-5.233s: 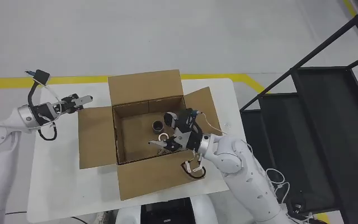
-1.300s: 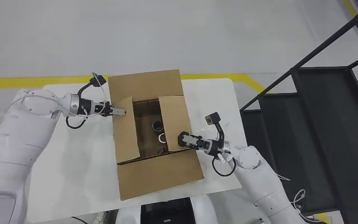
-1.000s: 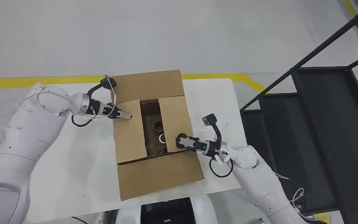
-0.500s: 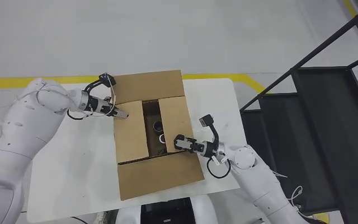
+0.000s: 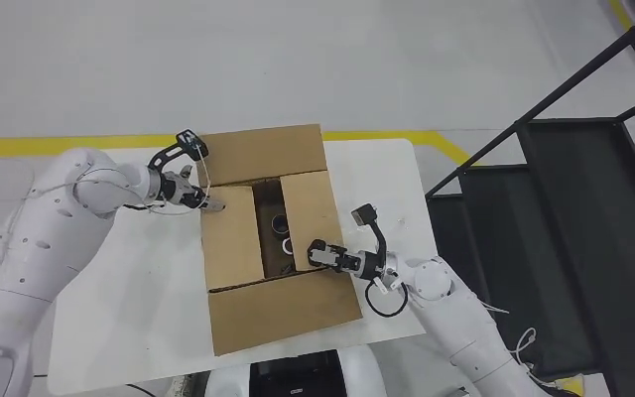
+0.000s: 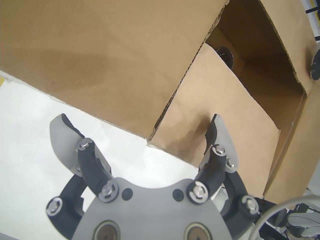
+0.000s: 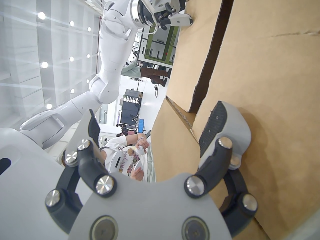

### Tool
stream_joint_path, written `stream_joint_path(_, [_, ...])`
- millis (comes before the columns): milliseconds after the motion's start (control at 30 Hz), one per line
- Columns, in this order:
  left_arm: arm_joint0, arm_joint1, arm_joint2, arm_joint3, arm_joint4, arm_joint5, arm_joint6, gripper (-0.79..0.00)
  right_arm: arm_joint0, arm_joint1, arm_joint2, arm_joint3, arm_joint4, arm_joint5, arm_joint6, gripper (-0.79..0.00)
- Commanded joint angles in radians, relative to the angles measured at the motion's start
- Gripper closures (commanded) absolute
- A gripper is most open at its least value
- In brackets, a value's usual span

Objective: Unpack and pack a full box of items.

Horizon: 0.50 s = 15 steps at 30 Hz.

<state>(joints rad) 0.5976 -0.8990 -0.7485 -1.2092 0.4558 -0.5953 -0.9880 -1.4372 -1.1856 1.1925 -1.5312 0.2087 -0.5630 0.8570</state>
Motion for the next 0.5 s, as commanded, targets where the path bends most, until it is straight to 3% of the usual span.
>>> stream_joint_path(0, [0.010, 0.004, -0.011, -0.016, -0.012, -0.003, 0.007, -0.785, 0.000, 0.001, 0.001, -0.001, 0.000, -0.002, -0.002, -0.785])
stream_joint_path(233, [0.043, 0.024, -0.104, -0.035, -0.177, -0.016, 0.049, -0.785, -0.005, 0.006, 0.011, -0.030, 0.042, -0.028, -0.002, -0.785])
stream_joint_path(467, [0.100, 0.059, -0.248, -0.034, -0.373, -0.044, 0.101, -0.785, -0.004, 0.012, 0.017, -0.077, 0.223, -0.043, 0.075, -0.785])
